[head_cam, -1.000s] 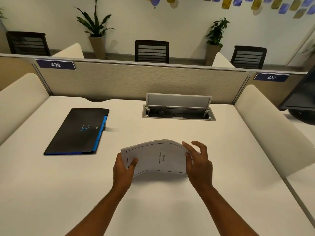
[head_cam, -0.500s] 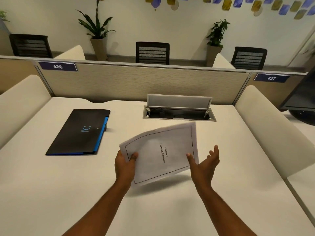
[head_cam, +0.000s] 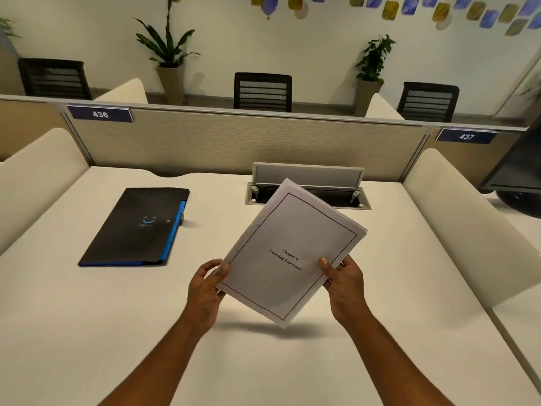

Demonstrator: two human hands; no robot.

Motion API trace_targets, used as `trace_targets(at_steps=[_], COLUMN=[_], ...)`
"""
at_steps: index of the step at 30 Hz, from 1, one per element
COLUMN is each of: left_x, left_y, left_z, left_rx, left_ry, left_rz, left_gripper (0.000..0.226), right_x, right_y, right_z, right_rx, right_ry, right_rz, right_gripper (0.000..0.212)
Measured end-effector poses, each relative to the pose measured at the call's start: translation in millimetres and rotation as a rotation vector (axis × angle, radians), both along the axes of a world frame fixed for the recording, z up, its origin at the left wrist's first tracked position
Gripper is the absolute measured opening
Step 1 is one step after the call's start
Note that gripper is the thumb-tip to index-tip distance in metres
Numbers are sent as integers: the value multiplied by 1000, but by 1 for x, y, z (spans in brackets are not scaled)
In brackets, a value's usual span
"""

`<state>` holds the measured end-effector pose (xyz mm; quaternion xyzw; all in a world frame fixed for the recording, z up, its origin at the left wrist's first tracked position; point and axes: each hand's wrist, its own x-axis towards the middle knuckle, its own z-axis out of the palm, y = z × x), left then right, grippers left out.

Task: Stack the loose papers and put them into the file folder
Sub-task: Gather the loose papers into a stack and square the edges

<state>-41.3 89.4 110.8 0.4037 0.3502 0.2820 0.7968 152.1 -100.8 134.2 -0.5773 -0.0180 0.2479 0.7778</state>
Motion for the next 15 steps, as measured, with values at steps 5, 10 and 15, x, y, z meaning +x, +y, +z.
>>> trace_targets(at_steps=[5,10,15], left_x=[5,30,36], left_y=[9,1,-13], left_z=[20,30,29], left_rx=[495,676,757], left_ry=[214,237,206], left_rz=[-192,-122,-102], left_gripper=[30,9,11], right_x=[9,1,-7], right_y=[-2,3,5], right_z=[3,15,17], right_rx=[-168,-241,-213], right_ry=[-174,-350,-458], right_rz=[-5,-6,-43], right_gripper=[24,24,19])
